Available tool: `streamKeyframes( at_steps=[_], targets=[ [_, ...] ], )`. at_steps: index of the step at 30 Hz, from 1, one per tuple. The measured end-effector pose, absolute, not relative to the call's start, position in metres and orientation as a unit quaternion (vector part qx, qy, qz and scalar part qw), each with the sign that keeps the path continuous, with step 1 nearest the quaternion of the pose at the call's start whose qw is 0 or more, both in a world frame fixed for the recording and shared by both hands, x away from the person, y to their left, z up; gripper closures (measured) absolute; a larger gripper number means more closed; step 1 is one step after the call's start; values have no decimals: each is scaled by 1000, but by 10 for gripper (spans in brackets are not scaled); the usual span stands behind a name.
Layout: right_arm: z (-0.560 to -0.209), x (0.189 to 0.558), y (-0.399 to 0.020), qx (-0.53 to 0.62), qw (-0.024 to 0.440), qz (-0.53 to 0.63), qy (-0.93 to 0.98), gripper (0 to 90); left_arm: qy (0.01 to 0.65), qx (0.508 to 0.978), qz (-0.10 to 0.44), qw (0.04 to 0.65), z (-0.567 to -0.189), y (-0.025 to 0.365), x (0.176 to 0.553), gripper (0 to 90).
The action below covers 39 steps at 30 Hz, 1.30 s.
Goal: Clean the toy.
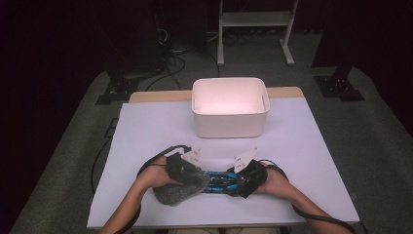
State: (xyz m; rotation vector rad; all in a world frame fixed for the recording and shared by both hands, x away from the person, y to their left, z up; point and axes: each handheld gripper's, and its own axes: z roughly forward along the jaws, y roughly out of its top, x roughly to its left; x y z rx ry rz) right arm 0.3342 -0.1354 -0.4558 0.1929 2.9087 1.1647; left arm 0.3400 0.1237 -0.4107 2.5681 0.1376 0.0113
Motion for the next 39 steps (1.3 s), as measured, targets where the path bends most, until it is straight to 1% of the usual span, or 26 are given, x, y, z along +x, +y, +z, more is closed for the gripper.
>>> streamKeyframes(
  at_steps=[3, 6, 17, 21, 24, 33, 36, 39],
  targets=[
    [-456, 335, -135, 60, 1, 371, 927, 233, 58, 955, -2, 291, -412, 131, 340, 760],
    [-456, 335, -135, 59, -1, 370, 927, 233, 54, 954, -6, 296, -411, 126, 341, 761],
    [-456, 335, -133, 58, -2, 371, 927, 233, -14, 948, -20, 318, -397, 65, 341, 760],
    [-456, 335, -132, 59, -3, 373, 926, 232, -33, 953, -21, 301, -399, 48, 340, 760],
    [-457, 335, -133, 63, -4, 376, 925, 228, -29, 952, -15, 303, -400, 49, 340, 760],
    [-454, 329, -144, 74, 18, 370, 926, 212, -6, 952, -14, 304, -400, 70, 339, 757],
    [-453, 328, -141, 73, 23, 379, 922, 211, -9, 953, -13, 303, -400, 67, 339, 757],
    [-454, 328, -133, 72, 26, 378, 923, 186, -22, 954, -12, 300, -399, 56, 339, 757]
  ],
)
